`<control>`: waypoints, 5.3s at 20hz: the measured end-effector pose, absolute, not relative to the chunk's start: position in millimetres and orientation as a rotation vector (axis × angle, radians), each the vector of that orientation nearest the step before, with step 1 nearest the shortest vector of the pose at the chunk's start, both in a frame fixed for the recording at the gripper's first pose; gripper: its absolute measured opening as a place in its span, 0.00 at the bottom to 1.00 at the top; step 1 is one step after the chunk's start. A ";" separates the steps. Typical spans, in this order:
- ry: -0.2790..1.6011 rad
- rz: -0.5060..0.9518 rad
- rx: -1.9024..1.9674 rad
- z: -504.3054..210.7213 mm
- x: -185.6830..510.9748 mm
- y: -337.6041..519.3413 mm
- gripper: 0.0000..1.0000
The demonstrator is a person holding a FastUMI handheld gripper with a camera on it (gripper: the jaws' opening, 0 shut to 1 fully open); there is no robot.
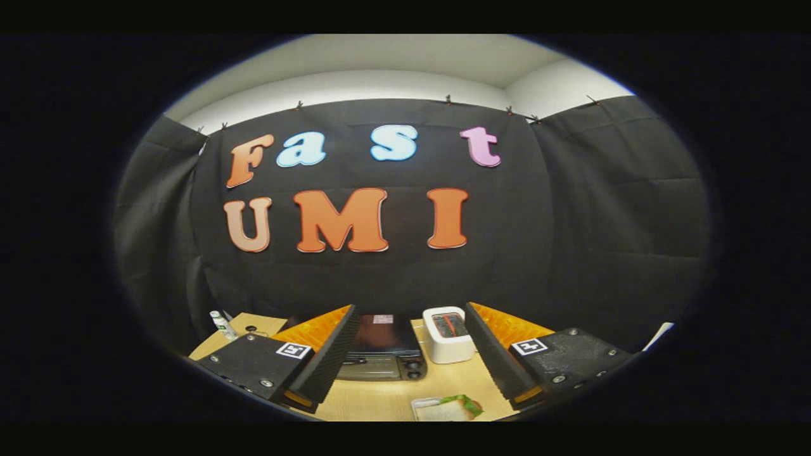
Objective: Open the toaster oven, put the food inside, and close the toaster oven door.
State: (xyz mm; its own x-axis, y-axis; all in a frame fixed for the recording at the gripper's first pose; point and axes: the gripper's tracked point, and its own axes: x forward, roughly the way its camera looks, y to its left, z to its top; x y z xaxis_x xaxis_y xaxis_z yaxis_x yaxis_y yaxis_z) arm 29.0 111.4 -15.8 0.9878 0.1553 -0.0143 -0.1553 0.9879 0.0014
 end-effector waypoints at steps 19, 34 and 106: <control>0.263 0.292 -0.121 -180.2 129.1 272.5 0.99; 0.390 0.324 -0.129 -234.0 125.2 293.7 1.00; 0.866 0.269 0.082 -319.7 -6.4 -12.4 0.99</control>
State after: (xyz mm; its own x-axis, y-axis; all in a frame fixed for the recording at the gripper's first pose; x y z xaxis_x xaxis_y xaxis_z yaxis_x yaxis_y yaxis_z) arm -6.4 -12.4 -319.7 0.6163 0.2668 -0.7409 -0.2004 0.9630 0.1801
